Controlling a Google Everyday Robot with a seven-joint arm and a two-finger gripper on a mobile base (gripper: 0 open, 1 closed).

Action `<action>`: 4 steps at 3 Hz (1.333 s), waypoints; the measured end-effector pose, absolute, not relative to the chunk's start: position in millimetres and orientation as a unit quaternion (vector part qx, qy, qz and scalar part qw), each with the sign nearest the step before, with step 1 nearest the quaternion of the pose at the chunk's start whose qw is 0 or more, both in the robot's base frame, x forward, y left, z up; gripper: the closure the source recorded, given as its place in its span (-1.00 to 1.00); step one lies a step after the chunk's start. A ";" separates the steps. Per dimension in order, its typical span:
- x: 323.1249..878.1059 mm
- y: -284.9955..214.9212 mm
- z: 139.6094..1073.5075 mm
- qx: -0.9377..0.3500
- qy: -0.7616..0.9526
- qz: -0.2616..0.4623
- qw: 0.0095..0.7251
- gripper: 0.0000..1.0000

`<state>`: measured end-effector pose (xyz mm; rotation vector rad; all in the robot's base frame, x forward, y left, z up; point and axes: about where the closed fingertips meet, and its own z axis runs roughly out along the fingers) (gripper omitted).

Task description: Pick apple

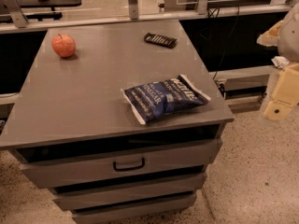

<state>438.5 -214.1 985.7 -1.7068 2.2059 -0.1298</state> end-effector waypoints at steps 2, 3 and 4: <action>454.8 -202.9 981.9 -0.608 0.770 -0.029 0.193 -1.00; 501.4 -161.1 972.7 -0.622 0.747 0.013 0.234 -1.00; 562.0 -90.0 971.0 -0.642 0.709 0.061 0.286 -1.00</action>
Offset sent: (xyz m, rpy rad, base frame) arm 0.0456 0.0294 -0.0151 0.1324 -0.0132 0.0736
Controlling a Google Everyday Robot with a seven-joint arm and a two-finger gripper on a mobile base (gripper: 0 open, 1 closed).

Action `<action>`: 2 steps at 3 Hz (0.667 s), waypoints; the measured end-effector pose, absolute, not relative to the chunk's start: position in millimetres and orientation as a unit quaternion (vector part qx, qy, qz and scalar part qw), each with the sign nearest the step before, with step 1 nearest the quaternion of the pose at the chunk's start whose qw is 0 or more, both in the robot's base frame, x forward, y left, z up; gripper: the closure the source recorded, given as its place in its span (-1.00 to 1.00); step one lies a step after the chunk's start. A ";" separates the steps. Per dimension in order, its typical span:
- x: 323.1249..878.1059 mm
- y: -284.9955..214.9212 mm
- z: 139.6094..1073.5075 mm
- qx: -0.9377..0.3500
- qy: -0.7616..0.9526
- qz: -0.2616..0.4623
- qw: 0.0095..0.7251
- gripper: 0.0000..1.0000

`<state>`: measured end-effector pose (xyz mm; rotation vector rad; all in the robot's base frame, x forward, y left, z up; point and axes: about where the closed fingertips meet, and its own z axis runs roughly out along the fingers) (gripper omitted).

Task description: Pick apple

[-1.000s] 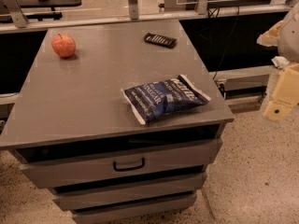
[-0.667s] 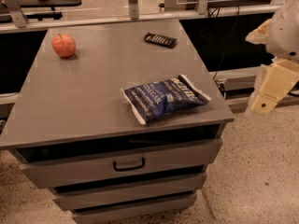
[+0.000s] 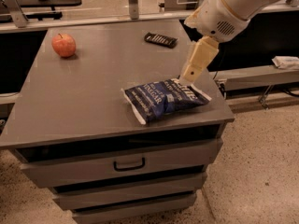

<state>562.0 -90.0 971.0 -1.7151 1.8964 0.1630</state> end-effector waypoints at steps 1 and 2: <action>604.8 -20.1 975.0 -0.646 0.678 0.095 0.338 -1.00; 604.8 -20.0 975.0 -0.646 0.678 0.095 0.338 -1.00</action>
Offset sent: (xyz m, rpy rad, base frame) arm 0.0329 0.0564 0.0029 0.0923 -0.0343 0.0517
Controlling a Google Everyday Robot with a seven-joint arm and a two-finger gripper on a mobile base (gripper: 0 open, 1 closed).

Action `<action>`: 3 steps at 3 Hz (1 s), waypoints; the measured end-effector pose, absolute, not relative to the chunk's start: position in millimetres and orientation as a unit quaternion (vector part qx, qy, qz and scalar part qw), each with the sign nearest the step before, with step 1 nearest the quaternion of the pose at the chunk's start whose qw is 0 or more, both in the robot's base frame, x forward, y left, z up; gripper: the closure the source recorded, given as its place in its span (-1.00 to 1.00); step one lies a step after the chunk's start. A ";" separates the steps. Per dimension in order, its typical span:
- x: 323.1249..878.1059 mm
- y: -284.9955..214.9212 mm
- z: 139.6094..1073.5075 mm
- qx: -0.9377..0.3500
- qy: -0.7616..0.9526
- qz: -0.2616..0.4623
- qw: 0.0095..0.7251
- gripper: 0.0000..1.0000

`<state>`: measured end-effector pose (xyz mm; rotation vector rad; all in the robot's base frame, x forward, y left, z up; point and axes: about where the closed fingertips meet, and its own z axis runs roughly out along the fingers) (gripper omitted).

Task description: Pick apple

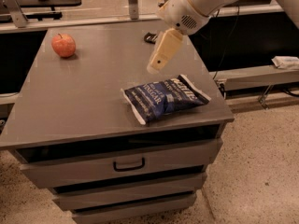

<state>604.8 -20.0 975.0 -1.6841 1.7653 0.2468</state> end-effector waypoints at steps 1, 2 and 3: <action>619.8 -6.7 967.4 -0.636 0.676 0.108 0.356 -1.00; 670.7 39.6 951.3 -0.612 0.666 0.146 0.401 -1.00; 736.9 106.7 931.3 -0.580 0.654 0.200 0.442 -1.00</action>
Offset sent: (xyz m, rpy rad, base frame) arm 0.1493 0.1251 -0.0448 0.3650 -0.0429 -0.0091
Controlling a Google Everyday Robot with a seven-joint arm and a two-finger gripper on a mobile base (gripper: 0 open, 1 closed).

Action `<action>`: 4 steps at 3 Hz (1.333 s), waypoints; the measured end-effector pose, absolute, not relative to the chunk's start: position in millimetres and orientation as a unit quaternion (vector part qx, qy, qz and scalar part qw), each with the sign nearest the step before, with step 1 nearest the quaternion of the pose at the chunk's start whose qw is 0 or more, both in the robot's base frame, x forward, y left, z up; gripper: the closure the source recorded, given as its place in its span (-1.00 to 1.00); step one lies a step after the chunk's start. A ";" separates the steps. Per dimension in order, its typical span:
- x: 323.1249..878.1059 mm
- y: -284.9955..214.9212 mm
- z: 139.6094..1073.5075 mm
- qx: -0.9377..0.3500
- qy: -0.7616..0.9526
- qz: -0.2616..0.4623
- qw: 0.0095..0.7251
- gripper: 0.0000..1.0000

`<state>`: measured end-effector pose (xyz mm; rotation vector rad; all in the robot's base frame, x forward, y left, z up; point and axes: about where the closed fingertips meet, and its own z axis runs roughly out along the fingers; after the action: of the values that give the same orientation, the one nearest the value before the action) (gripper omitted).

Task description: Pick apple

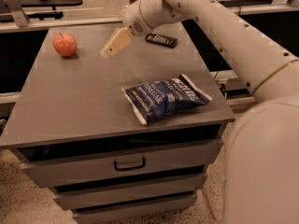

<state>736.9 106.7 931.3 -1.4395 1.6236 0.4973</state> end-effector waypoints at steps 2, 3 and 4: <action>782.1 197.3 914.7 -0.546 0.656 0.242 0.461 -1.00; 789.4 226.3 900.5 -0.534 0.673 0.236 0.454 -1.00; 794.5 249.5 885.9 -0.526 0.685 0.230 0.449 -1.00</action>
Offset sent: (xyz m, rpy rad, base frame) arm 0.0612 0.1378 -0.0239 0.1155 0.0628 -0.0587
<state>794.5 249.5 885.9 -1.3017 1.6944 0.5685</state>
